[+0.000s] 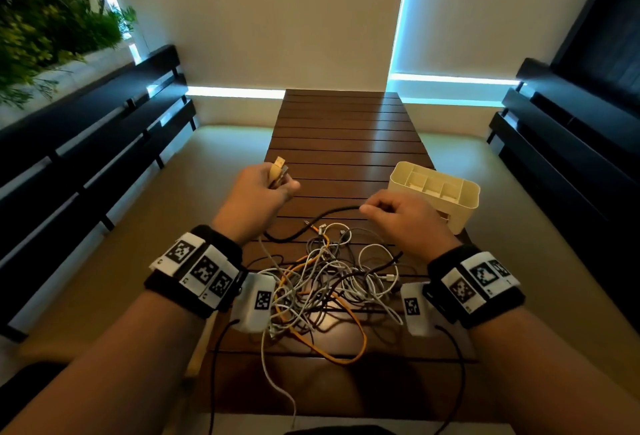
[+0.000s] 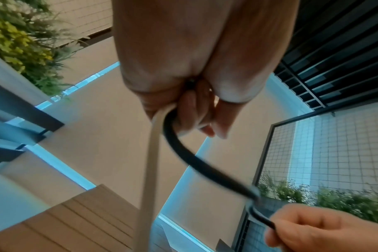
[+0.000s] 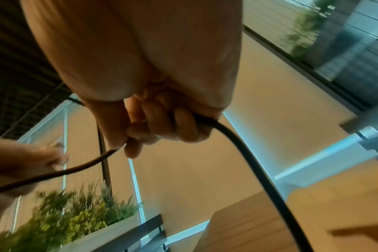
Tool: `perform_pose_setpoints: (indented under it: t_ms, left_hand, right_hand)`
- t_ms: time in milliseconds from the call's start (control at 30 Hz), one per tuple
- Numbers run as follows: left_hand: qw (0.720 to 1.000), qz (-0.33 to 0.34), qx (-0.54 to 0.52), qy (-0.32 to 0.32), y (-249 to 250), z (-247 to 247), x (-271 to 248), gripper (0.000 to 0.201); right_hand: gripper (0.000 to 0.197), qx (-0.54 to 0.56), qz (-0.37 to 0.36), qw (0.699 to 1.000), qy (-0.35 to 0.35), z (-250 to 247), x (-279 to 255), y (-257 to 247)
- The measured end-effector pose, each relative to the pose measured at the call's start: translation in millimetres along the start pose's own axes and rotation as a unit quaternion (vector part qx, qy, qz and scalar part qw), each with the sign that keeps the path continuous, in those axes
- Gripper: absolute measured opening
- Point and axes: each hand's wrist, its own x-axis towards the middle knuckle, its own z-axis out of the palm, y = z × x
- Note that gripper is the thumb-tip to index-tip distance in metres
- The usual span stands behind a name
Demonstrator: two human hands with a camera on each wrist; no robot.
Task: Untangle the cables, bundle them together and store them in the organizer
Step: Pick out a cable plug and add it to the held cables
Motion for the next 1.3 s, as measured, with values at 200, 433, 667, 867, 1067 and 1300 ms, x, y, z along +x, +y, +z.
perform_pose_setpoints:
  t_ms: [200, 433, 667, 867, 1067, 1300]
  left_hand:
    - [0.984, 0.066, 0.036, -0.164, 11.3, 27.7, -8.2, 0.023]
    - [0.993, 0.057, -0.077, -0.075, 12.2, 21.3, -6.3, 0.025]
    - [0.986, 0.021, -0.166, -0.019, 13.8, 4.1, -3.7, 0.028]
    - [0.988, 0.0, 0.153, 0.014, -1.0, 4.0, 4.3, 0.011]
    - [0.973, 0.091, 0.195, -0.082, 13.2, 26.0, -7.3, 0.024]
    - [0.977, 0.166, 0.095, -0.096, 12.2, 20.8, -9.0, 0.009]
  right_hand:
    - [0.009, -0.039, -0.122, 0.992, -0.002, 4.0, 11.9, -27.8]
    - [0.005, 0.077, -0.094, 0.991, 0.063, -1.1, 10.8, -28.5]
    - [0.012, 0.172, 0.021, 0.984, 0.039, 20.5, -4.3, 4.5]
    - [0.005, -0.009, -0.017, 1.0, 0.008, 9.2, -1.6, 6.1]
    - [0.012, -0.081, -0.133, 0.988, -0.014, 16.4, 4.4, -15.5]
    - [0.011, 0.058, -0.174, 0.983, 0.016, 4.0, 4.8, -38.5]
